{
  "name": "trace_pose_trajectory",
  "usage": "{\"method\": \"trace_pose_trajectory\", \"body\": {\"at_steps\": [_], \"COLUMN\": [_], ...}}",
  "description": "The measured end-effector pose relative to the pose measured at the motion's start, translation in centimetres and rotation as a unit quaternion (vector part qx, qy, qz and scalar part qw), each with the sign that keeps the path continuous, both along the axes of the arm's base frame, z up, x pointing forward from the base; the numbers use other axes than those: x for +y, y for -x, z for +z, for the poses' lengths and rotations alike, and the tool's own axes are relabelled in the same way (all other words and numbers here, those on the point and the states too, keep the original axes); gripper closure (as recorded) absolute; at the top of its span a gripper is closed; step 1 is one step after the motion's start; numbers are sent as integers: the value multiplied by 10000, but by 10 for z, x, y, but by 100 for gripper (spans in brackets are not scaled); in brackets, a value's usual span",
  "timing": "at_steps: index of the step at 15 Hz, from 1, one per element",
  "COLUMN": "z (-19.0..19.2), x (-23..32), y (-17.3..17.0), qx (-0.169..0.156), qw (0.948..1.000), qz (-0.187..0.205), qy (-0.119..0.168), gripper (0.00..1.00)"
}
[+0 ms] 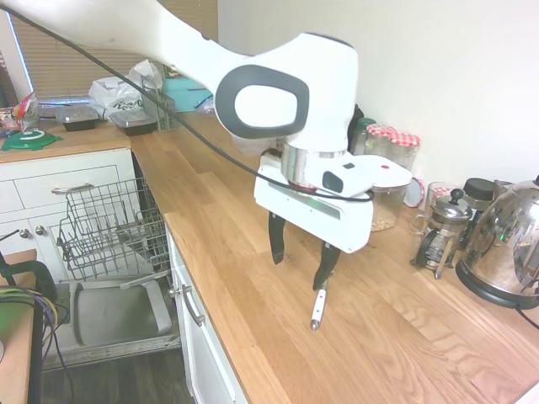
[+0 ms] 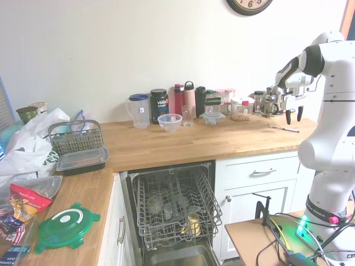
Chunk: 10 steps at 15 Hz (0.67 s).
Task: Put the fork in the dishwasher
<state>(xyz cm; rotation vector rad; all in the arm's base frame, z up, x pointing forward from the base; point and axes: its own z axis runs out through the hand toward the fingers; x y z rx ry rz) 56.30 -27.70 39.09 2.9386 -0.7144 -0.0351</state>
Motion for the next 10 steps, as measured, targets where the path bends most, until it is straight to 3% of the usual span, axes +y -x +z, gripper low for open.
{"method": "trace_pose_trajectory", "body": {"at_steps": [4,5,10], "z": [-23,-25,-47], "x": [-6,-9,-12], "y": [-18,-21,-34], "qx": [-115,-114,-101], "qw": [9979,9975,9968], "qz": [623,698,798], "qy": [103,92,0], "gripper": [0,100,100]}}
